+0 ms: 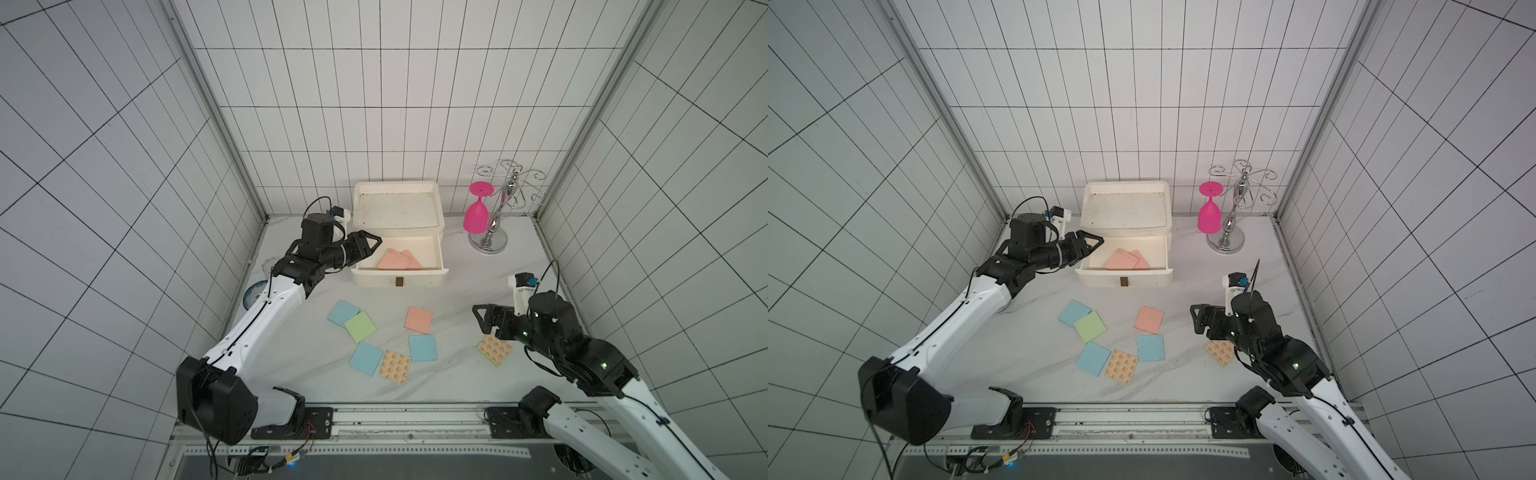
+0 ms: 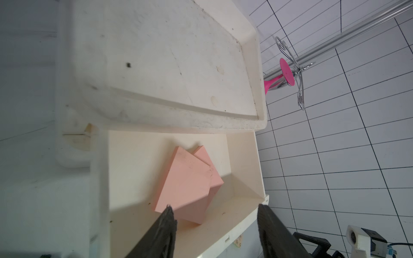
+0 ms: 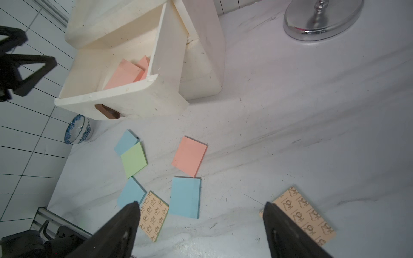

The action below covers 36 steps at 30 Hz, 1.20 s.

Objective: Please put the sticky notes in the drawer by color
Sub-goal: Place the sticky notes in the drawer, then pick up the sticky notes from the center of the board.

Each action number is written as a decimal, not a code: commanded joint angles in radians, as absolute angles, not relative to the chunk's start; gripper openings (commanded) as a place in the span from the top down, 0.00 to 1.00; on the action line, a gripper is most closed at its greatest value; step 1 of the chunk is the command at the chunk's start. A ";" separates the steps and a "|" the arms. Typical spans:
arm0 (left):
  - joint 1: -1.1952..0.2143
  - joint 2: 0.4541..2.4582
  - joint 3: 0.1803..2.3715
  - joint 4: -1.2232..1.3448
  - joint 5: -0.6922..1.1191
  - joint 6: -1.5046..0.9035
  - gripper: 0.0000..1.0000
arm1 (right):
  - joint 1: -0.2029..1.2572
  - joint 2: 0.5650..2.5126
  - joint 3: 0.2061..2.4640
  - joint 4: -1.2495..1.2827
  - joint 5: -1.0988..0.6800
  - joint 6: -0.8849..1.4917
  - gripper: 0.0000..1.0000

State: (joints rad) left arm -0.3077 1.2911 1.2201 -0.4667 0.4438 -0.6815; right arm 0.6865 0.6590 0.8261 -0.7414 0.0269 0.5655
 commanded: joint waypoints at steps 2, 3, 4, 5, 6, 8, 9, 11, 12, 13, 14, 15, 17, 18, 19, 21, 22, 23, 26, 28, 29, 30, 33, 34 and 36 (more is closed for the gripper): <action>-0.332 1.102 1.149 -0.611 0.370 -0.566 0.39 | 0.699 0.746 0.744 -0.658 -0.004 0.592 0.10; -0.345 1.065 1.110 -0.635 0.345 -0.554 0.39 | 0.712 0.781 0.724 -0.622 -0.005 0.614 0.10; -0.354 1.037 1.077 -0.657 0.323 -0.546 0.39 | 0.726 0.813 0.707 -0.595 0.004 0.642 0.10; -0.355 1.005 1.038 -0.675 0.305 -0.540 0.39 | 0.749 0.849 0.689 -0.565 0.037 0.691 0.10; -0.350 0.975 0.998 -0.689 0.284 -0.538 0.39 | 0.778 0.881 0.663 -0.521 0.075 0.747 0.10; -0.335 0.925 0.923 -0.688 0.274 -0.548 0.39 | 0.845 0.935 0.614 -0.416 0.143 0.834 0.09; -0.324 0.904 0.888 -0.677 0.280 -0.554 0.39 | 0.892 0.968 0.600 -0.367 0.199 0.886 0.09; -0.300 0.886 0.839 -0.658 0.300 -0.566 0.39 | 0.983 1.044 0.606 -0.298 0.303 0.949 0.09; -0.287 0.889 0.820 -0.651 0.314 -0.570 0.39 | 1.031 1.097 0.626 -0.279 0.364 0.975 0.09; -0.275 0.896 0.807 -0.644 0.327 -0.574 0.39 | 1.070 1.145 0.652 -0.262 0.397 0.983 0.09; -0.261 0.909 0.795 -0.636 0.345 -0.578 0.39 | 1.103 1.218 0.685 -0.255 0.429 0.987 0.09; -0.244 0.924 0.787 -0.628 0.363 -0.578 0.39 | 1.139 1.286 0.734 -0.260 0.467 0.993 0.08; -0.218 0.959 0.781 -0.621 0.389 -0.581 0.39 | 1.193 1.400 0.813 -0.263 0.523 0.998 0.07; -0.203 0.976 0.786 -0.626 0.405 -0.574 0.39 | 1.213 1.455 0.851 -0.263 0.545 1.005 0.07; -0.190 0.990 0.793 -0.638 0.424 -0.560 0.39 | 1.225 1.495 0.875 -0.257 0.557 1.012 0.06; -0.159 1.017 0.818 -0.679 0.447 -0.523 0.39 | 1.236 1.572 0.904 -0.224 0.563 1.016 0.06; -0.147 1.026 0.823 -0.692 0.451 -0.510 0.39 | 1.236 1.594 0.911 -0.214 0.553 1.019 0.06; -0.137 1.034 0.824 -0.699 0.458 -0.493 0.39 | 1.235 1.615 0.918 -0.215 0.554 1.029 0.06; -0.121 1.048 0.824 -0.690 0.511 -0.489 0.39 | 1.234 1.642 0.913 -0.224 0.577 1.064 0.05; -0.120 1.052 0.824 -0.684 0.520 -0.490 0.39 | 1.228 1.649 0.900 -0.228 0.588 1.084 0.05; -0.119 1.053 0.821 -0.681 0.520 -0.492 0.39 | 1.224 1.653 0.898 -0.241 0.594 1.097 0.05; -0.117 1.052 0.818 -0.678 0.521 -0.493 0.38 | 1.221 1.658 0.898 -0.245 0.598 1.105 0.05; -0.115 1.042 0.809 -0.669 0.532 -0.498 0.38 | 1.210 1.683 0.902 -0.250 0.595 1.123 0.05; -0.115 1.039 0.804 -0.664 0.542 -0.501 0.38 | 1.206 1.694 0.905 -0.250 0.595 1.130 0.05; -0.116 1.035 0.803 -0.658 0.562 -0.498 0.38 | 1.200 1.712 0.912 -0.250 0.596 1.151 0.05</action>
